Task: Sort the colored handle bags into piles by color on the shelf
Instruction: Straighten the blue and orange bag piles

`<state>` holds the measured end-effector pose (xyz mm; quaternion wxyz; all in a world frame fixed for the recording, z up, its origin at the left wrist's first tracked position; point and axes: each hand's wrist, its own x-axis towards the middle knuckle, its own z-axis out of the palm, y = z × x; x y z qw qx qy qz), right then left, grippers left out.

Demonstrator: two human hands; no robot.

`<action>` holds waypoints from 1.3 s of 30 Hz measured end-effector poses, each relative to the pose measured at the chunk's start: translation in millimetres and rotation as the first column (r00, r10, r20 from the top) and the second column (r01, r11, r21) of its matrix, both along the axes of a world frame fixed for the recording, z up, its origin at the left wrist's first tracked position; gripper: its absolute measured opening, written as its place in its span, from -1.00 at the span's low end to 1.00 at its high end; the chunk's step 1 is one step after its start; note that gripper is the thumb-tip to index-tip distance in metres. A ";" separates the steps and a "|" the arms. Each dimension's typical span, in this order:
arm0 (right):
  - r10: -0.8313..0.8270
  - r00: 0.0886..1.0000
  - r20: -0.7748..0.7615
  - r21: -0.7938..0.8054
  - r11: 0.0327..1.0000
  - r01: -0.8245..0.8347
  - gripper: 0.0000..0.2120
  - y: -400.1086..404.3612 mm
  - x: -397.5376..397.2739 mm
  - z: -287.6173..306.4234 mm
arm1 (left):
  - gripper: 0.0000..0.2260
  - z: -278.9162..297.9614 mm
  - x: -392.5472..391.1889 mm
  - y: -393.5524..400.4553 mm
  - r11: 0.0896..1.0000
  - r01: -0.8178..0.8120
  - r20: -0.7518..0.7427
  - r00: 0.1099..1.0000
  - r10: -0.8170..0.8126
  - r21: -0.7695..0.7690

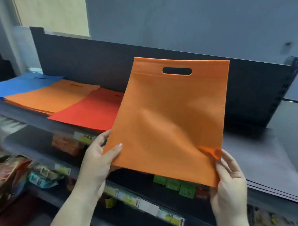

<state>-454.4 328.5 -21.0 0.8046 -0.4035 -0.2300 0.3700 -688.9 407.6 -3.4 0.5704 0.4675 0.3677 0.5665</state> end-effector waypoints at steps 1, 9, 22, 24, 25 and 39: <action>0.020 0.999 0.029 -0.026 0.999 -0.019 -0.77 6.3 -13.9 1.9 | -0.72 -1.2 -13.9 -0.3 0.997 -0.069 -0.004 0.998 0.069 0.029; 0.215 0.948 0.233 -0.098 0.975 -0.197 -0.76 86.4 -119.6 -0.9 | -0.76 -18.9 -139.4 42.6 0.904 -0.380 -0.089 0.911 0.402 0.198; 0.077 0.696 0.714 -0.147 0.988 0.042 -0.74 255.8 -296.6 23.3 | -0.89 -2.2 -330.9 231.8 0.744 -0.490 -0.345 0.673 0.654 0.454; 0.042 0.621 0.783 -0.142 0.984 0.112 -0.74 279.8 -315.1 25.3 | -0.87 3.9 -349.4 262.5 0.739 -0.441 -0.412 0.629 0.659 0.508; 0.028 0.584 0.811 -0.137 0.980 0.144 -0.73 291.4 -322.3 25.4 | -0.86 5.9 -357.0 277.1 0.747 -0.415 -0.440 0.619 0.650 0.520; 0.405 0.149 0.902 -0.425 0.770 0.476 -0.65 375.3 -349.2 12.1 | -0.61 -7.5 -380.7 383.1 0.904 -0.128 -0.872 0.238 0.428 0.409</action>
